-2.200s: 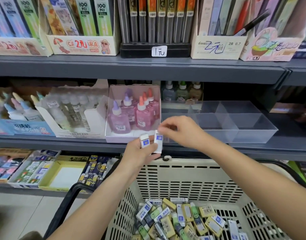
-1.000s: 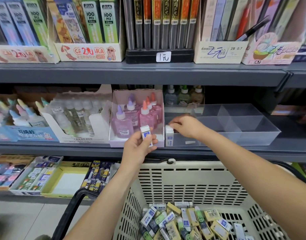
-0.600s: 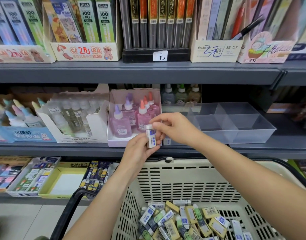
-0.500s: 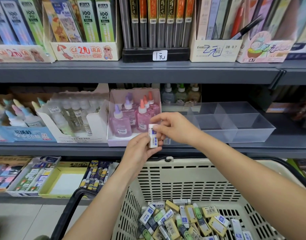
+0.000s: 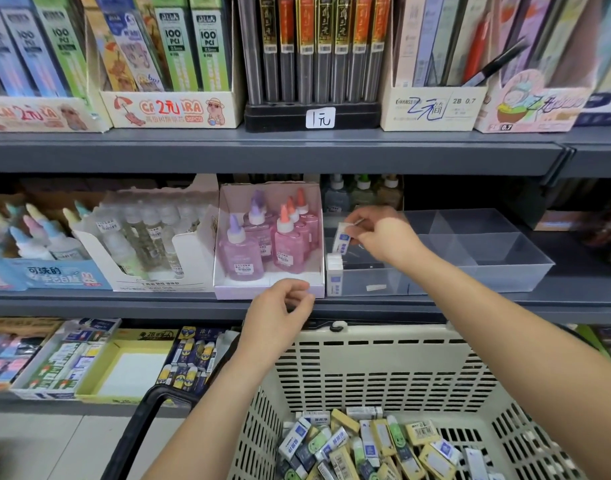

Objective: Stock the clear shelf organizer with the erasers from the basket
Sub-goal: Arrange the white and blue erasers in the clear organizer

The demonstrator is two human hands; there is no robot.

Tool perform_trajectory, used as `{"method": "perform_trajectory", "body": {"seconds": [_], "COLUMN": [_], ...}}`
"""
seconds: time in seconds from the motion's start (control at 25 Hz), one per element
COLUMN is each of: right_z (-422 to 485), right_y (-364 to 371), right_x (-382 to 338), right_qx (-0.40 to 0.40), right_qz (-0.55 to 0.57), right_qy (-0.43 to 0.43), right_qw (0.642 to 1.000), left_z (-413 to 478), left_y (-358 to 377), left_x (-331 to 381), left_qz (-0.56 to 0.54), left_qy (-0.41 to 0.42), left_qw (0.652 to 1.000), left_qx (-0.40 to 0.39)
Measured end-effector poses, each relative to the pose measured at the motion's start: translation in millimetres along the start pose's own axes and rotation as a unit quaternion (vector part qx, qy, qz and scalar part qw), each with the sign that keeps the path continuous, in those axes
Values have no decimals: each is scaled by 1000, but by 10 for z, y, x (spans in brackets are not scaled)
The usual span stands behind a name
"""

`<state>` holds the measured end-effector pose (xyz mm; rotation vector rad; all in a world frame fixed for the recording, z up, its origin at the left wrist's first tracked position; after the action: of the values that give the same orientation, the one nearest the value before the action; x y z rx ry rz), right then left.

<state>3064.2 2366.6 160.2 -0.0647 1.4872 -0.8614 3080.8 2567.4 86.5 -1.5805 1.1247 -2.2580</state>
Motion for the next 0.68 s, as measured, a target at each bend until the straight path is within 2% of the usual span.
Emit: {"method": "perform_trajectory", "body": {"seconds": [0.16,0.32,0.4,0.48,0.56,0.6,0.68], "right_z": [45,-13,-50,-177,-500,-720,-1195], "right_y": [312,462,389,152,-101,-163,-95], "right_x": [179,235,176,30,-70,-67,103], "right_qx": [-88,-161,-152,-83,-25,-25,-77], "right_qz": [-52,-94,-81,-36,59,100,141], "right_qy": [42,45,34,-10,-59,-75,-66], "right_qw": [994,981,984,996,996,992,985], "left_z": [2,6,-44,-156,-318,-423,-682], "left_y": [20,-1,-46,-122,-182,-172,-26], "left_x": [-17,-8,25,107,262,342,412], "left_qz": [39,65,49,26,42,65,111], "left_qy": [8,17,23,30,60,83,105], "left_qw": [999,998,998,998,996,994,987], "left_qx": [-9,8,28,51,53,37,-49]}}
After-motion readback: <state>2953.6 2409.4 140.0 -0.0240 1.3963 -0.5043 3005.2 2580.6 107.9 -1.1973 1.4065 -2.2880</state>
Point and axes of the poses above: each hand's wrist, its own z-axis towards the middle knuckle, its own y-axis out of the palm, x = y × z, the point moved 10 cm from there along z, towards the middle knuckle, and after that the axes turned 14 degrees about z, right-handed, at the moved point
